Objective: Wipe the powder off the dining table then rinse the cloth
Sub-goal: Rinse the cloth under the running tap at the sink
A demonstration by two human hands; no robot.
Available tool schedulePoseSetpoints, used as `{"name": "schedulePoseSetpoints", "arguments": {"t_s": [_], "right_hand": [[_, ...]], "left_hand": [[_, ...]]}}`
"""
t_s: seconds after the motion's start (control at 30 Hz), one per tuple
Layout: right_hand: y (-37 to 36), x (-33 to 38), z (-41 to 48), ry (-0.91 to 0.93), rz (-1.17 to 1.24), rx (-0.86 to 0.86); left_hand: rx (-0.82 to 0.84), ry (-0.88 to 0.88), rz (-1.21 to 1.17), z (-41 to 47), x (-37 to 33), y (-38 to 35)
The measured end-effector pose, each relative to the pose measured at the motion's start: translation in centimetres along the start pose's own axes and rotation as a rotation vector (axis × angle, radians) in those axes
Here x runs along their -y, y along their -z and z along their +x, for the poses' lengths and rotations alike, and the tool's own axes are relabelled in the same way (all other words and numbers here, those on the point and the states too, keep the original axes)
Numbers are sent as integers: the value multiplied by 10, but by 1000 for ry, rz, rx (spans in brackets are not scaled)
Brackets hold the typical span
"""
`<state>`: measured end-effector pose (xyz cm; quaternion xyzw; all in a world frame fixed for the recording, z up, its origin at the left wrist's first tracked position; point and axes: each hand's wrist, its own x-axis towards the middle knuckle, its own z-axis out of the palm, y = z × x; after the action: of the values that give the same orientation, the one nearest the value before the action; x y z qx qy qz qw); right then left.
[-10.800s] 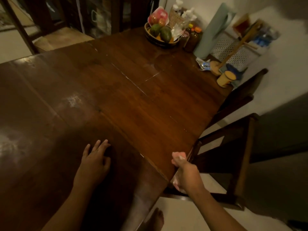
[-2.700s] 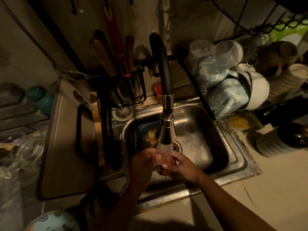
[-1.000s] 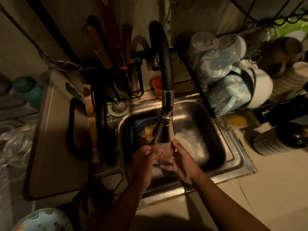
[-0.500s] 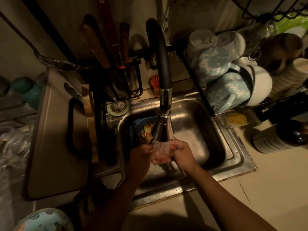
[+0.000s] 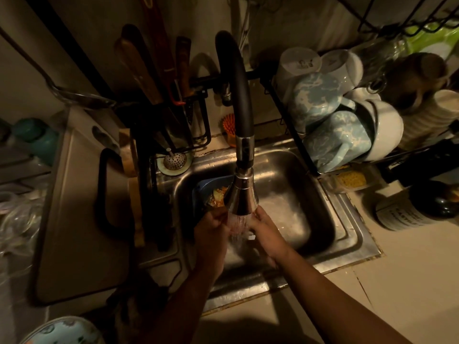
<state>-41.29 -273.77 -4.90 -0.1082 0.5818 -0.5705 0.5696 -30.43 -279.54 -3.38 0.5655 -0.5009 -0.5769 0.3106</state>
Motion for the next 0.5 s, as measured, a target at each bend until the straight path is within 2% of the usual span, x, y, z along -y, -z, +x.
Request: {"name": "schedulePoseSetpoints", "arguments": {"t_s": [0.03,0.1,0.17,0.2,0.27,0.33,0.5], "right_hand": [[-1,1,-2,-29,65,24],[-2,4,-6,-33,109,0],[2,5,-6,-28,73,-42],[3,6,-6,-20,55,-19],[4,7,-7,31,-3,54],[3,9,-8,81,-58,113],[-3,8,-9,211,-92,142]], "left_hand": [[63,12,2,-1,3,1],[148,-53,151,0,7,8],[161,-210,409,4,8,16],[157,-267,432,5,5,20],[268,-246,334,10,-1,24],[477,-187,267,14,0,23],[512,-187,237,17,3,16]]}}
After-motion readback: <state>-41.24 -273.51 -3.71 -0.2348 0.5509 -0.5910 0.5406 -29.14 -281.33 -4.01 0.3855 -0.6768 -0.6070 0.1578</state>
